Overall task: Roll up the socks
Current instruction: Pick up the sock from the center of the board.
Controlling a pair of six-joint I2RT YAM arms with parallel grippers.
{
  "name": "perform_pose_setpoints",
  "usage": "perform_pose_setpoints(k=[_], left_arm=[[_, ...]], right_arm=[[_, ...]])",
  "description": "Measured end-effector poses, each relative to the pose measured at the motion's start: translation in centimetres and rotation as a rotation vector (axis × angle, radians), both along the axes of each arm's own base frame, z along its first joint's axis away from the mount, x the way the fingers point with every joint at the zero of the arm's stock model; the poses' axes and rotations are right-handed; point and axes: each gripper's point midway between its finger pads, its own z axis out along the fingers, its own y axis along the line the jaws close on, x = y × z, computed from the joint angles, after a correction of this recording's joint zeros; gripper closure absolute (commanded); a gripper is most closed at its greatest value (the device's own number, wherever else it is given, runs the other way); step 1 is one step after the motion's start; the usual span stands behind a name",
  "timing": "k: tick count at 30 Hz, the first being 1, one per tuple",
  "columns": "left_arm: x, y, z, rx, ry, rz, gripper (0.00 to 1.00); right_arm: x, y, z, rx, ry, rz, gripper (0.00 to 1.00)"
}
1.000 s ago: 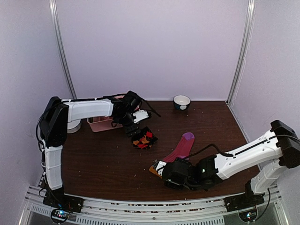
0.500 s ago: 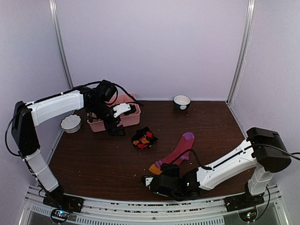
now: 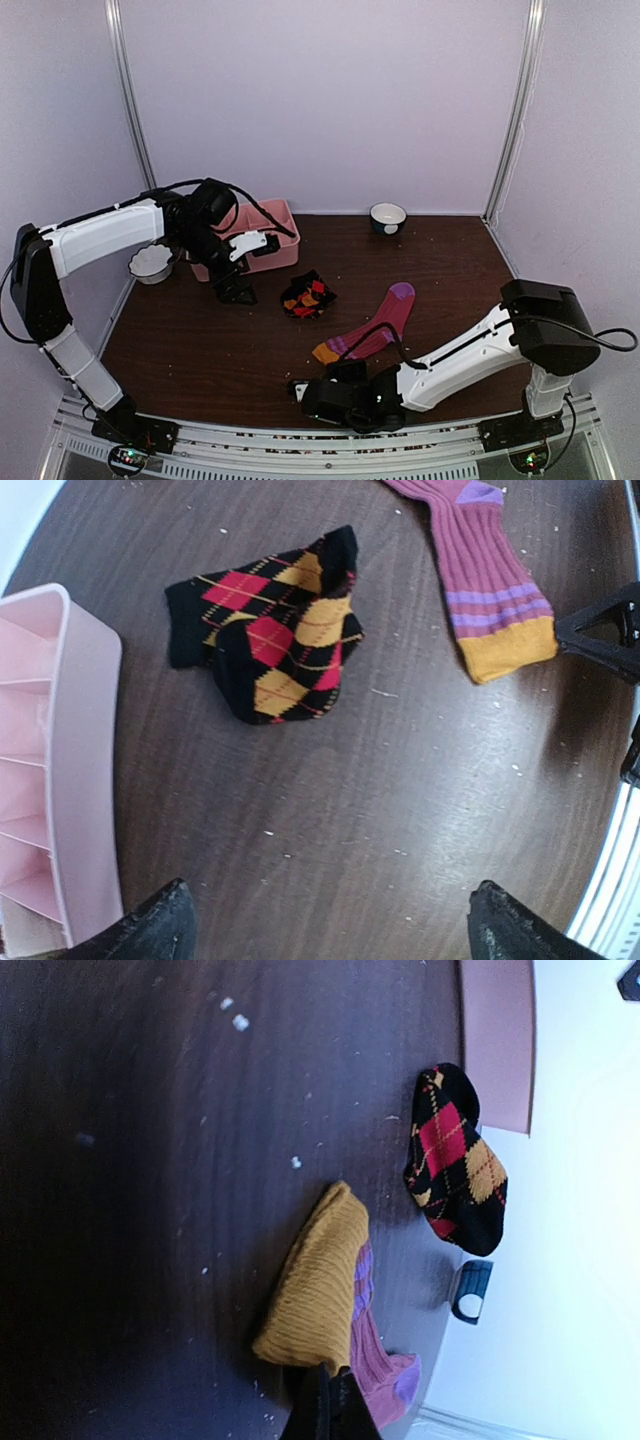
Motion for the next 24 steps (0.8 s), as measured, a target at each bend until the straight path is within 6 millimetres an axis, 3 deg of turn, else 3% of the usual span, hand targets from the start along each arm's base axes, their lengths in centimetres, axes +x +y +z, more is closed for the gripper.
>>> perform_pose_setpoints(k=[5, 10, 14, 19, 24], left_arm=[[-2.3, 0.0, -2.1, 0.005, 0.063, -0.040, 0.02], [-6.4, -1.1, -5.1, 0.048, 0.125, -0.154, 0.02], [-8.5, -3.1, -5.3, 0.022, 0.128, -0.247, 0.02], [-9.5, -4.9, -5.7, -0.054, 0.115, -0.312, 0.02], [-9.6, -6.0, -6.1, -0.127, 0.096, -0.337, 0.02]], right_arm=[[-0.9, 1.7, 0.6, 0.177, 0.127, -0.062, 1.00], [-2.9, 1.3, 0.5, 0.399, 0.327, -0.149, 1.00], [-4.3, 0.6, 0.0, 0.522, 0.444, -0.215, 1.00], [-4.9, 0.2, -0.8, 0.580, 0.515, -0.276, 1.00], [-4.3, -1.0, -0.2, 0.627, 0.477, -0.317, 0.76]])
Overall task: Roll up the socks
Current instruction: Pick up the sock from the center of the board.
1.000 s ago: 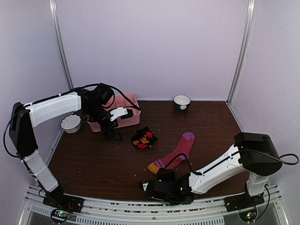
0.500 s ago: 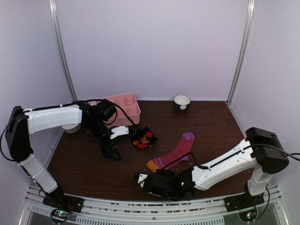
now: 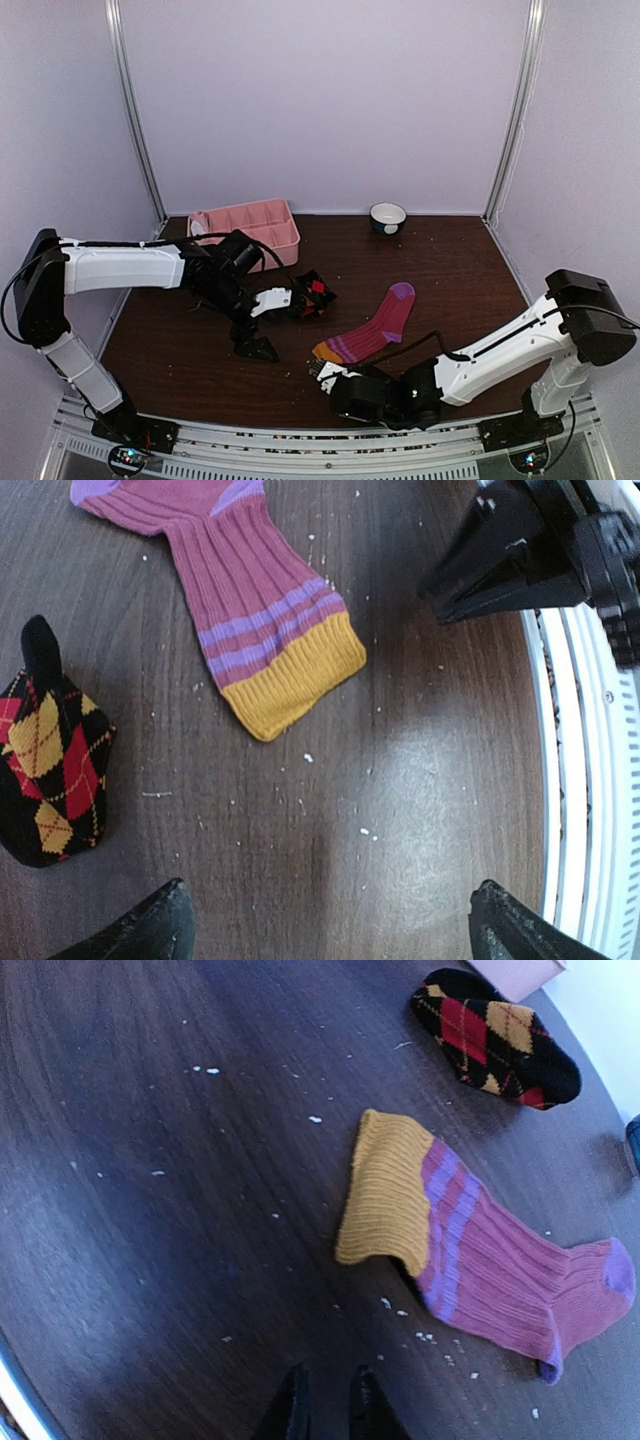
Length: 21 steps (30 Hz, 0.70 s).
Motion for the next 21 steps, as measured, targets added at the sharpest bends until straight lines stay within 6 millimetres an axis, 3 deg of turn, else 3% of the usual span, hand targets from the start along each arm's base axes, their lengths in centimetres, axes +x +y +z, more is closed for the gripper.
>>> perform_pose_setpoints(k=[3, 4, 5, 6, 8, 13, 21], left_arm=[[0.0, -0.3, 0.2, -0.019, -0.001, -0.007, 0.02], [0.0, -0.3, 0.2, -0.020, -0.002, -0.007, 0.02], [0.1, -0.3, 0.2, -0.020, -0.002, -0.006, 0.02], [0.1, -0.2, 0.2, -0.021, 0.001, -0.005, 0.02], [0.4, 0.0, 0.3, -0.026, 0.009, 0.007, 0.02], [2.0, 1.8, 1.5, -0.052, 0.022, 0.075, 0.02], [3.6, 4.5, 3.7, -0.086, 0.018, 0.160, 0.02]], right_arm=[[0.6, -1.5, 0.7, -0.040, -0.061, -0.002, 0.68], [0.9, -1.7, 0.9, -0.058, -0.082, 0.002, 0.61], [1.1, -1.9, 0.9, -0.085, -0.105, 0.014, 0.51], [1.3, -2.1, 0.9, -0.107, -0.122, 0.022, 0.25], [1.5, -2.4, 0.9, -0.165, -0.161, 0.050, 0.14], [2.0, -2.3, 0.3, -0.281, -0.233, 0.122, 0.16], [3.5, 0.1, 0.1, -0.371, -0.350, 0.163, 0.37]])
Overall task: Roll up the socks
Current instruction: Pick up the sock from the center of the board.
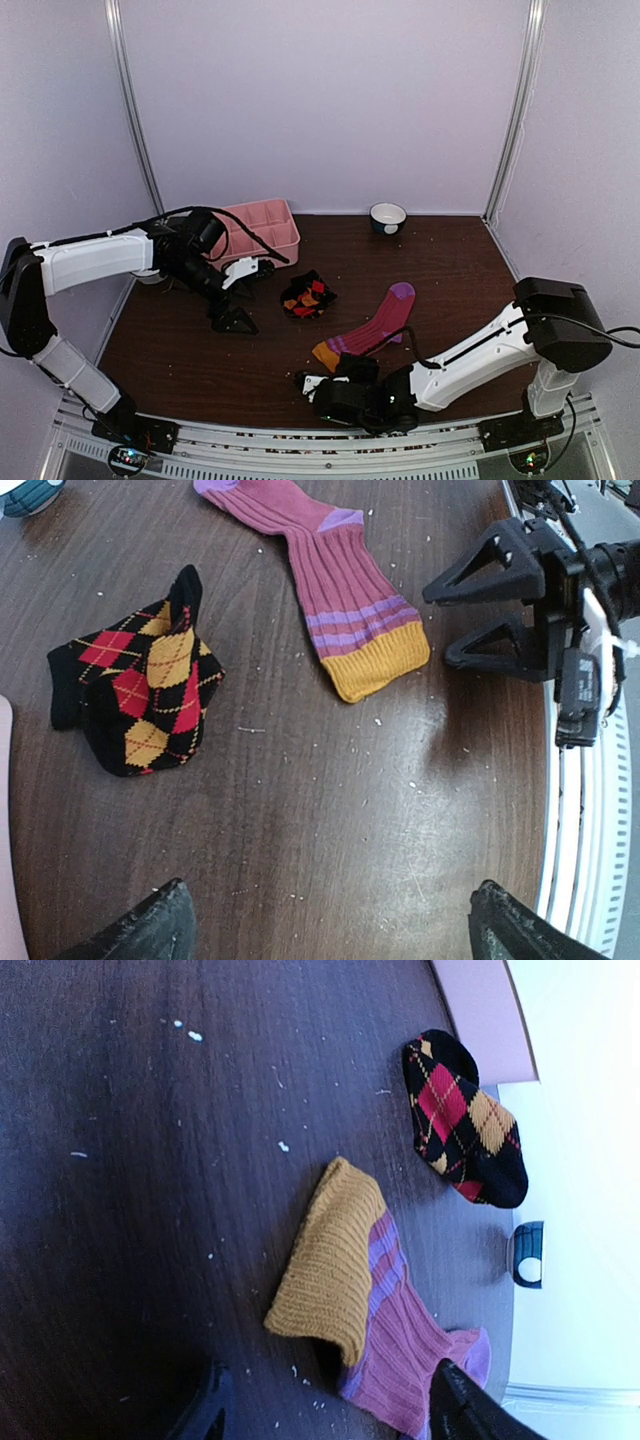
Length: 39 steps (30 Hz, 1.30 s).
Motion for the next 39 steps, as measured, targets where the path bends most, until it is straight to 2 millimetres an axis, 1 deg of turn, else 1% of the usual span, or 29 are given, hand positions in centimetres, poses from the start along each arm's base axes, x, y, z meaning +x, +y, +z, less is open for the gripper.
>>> perform_pose_setpoints(k=[2, 5, 8, 10, 13, 14, 16, 19, 23, 27, 32, 35, 39], left_arm=[[0.0, 0.3, 0.3, -0.003, -0.006, 0.003, 0.02], [-0.1, 0.5, 0.5, -0.002, -0.008, 0.004, 0.02], [-0.1, 0.7, 0.5, 0.001, -0.007, 0.004, 0.02], [0.0, 0.7, 0.5, 0.001, -0.008, 0.005, 0.02], [0.0, 0.7, 0.5, -0.002, -0.008, 0.002, 0.02], [-0.1, 0.7, 0.5, -0.004, -0.006, -0.001, 0.02], [-0.2, 0.5, 0.5, -0.014, 0.005, -0.009, 0.02], [-0.7, 0.2, 0.0, -0.024, 0.028, -0.033, 0.02], [-2.0, -0.5, -0.9, -0.016, 0.032, -0.094, 0.02], [-3.7, -2.3, -1.5, -0.018, -0.007, -0.194, 0.02], [-4.7, -4.4, -2.6, -0.019, -0.070, -0.280, 0.11], [-4.8, -5.4, -3.3, -0.019, -0.099, -0.307, 0.14], [-5.3, -6.6, -4.1, -0.004, -0.139, -0.351, 0.19]], right_arm=[[0.4, 0.3, -0.1, -0.018, -0.021, 0.008, 0.45], [1.0, 0.2, -0.5, -0.053, -0.036, 0.015, 0.60], [2.1, -0.1, -1.0, -0.085, -0.038, 0.004, 0.73], [2.8, -0.3, -1.2, -0.104, -0.036, -0.006, 0.84], [3.4, -0.2, -1.1, -0.097, -0.012, -0.017, 0.98], [3.5, 0.0, -1.0, -0.087, 0.002, -0.019, 1.00], [3.1, 0.6, -1.0, -0.051, 0.044, -0.017, 1.00], [2.1, 1.3, -0.8, 0.035, 0.139, -0.016, 1.00], [0.7, 1.9, -0.3, 0.172, 0.259, -0.038, 1.00], [-0.5, 1.3, -0.4, 0.274, 0.361, -0.077, 1.00], [-1.1, 0.2, -1.5, 0.369, 0.467, -0.136, 1.00], [-0.7, -0.8, -1.8, 0.438, 0.521, -0.184, 1.00], [0.7, -2.1, -1.5, 0.593, 0.609, -0.268, 1.00]])
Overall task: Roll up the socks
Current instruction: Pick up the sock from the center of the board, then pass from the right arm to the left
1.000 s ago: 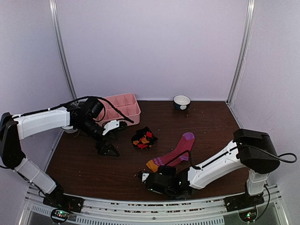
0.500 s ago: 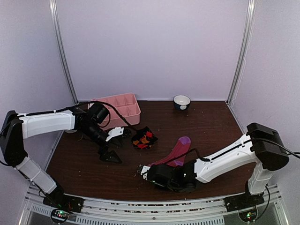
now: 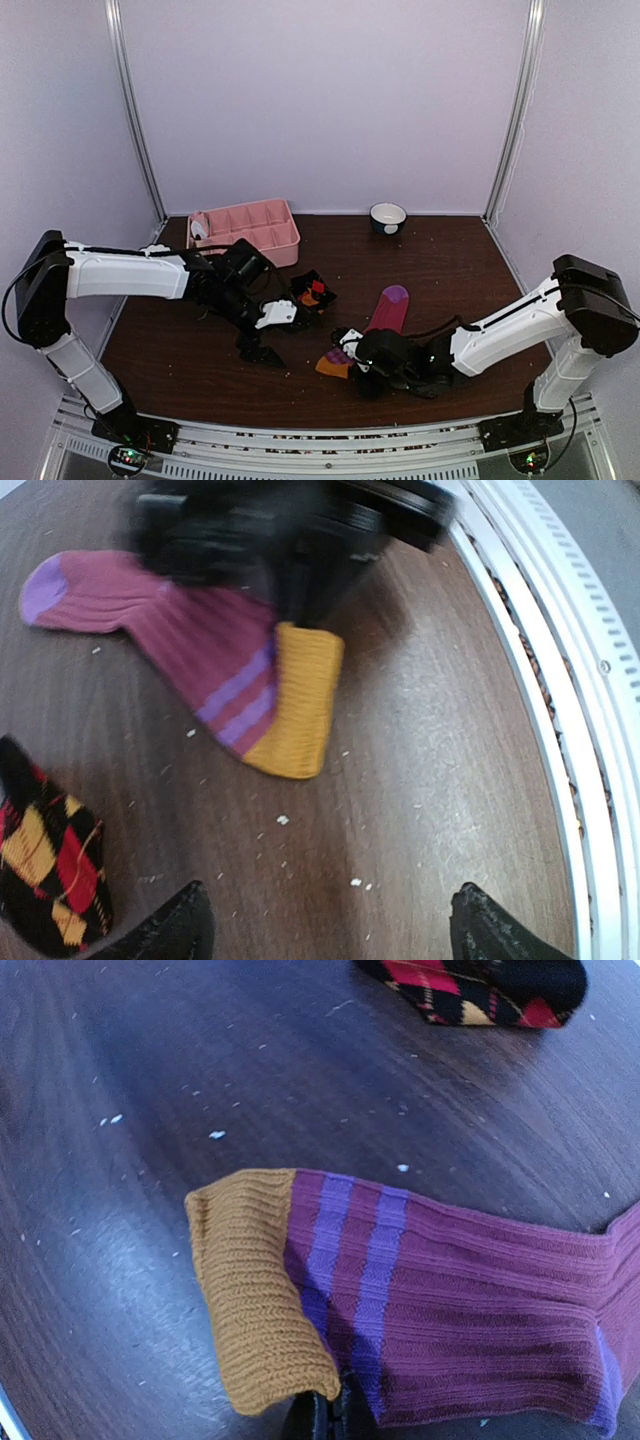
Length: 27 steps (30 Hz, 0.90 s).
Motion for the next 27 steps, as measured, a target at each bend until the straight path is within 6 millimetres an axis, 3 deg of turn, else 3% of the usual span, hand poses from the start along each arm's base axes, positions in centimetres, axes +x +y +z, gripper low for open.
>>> perform_pose_setpoints(k=[4, 8, 18, 27], left_arm=[[-1.7, -1.2, -1.8, 0.045, -0.035, -0.079, 0.23], [-2.7, -2.3, -3.0, 0.075, -0.082, -0.144, 0.26], [-1.3, -4.7, -4.0, 0.083, -0.234, -0.211, 0.34], [-1.0, -5.0, -6.5, 0.143, -0.290, -0.262, 0.46]], right_arm=[[0.9, -0.3, -0.1, 0.110, 0.076, -0.069, 1.00], [0.4, 0.4, -0.1, 0.186, 0.136, -0.077, 1.00], [-0.6, 0.9, -0.3, 0.263, 0.215, -0.089, 1.00], [-0.9, 0.9, -0.5, 0.283, 0.249, -0.089, 1.00]])
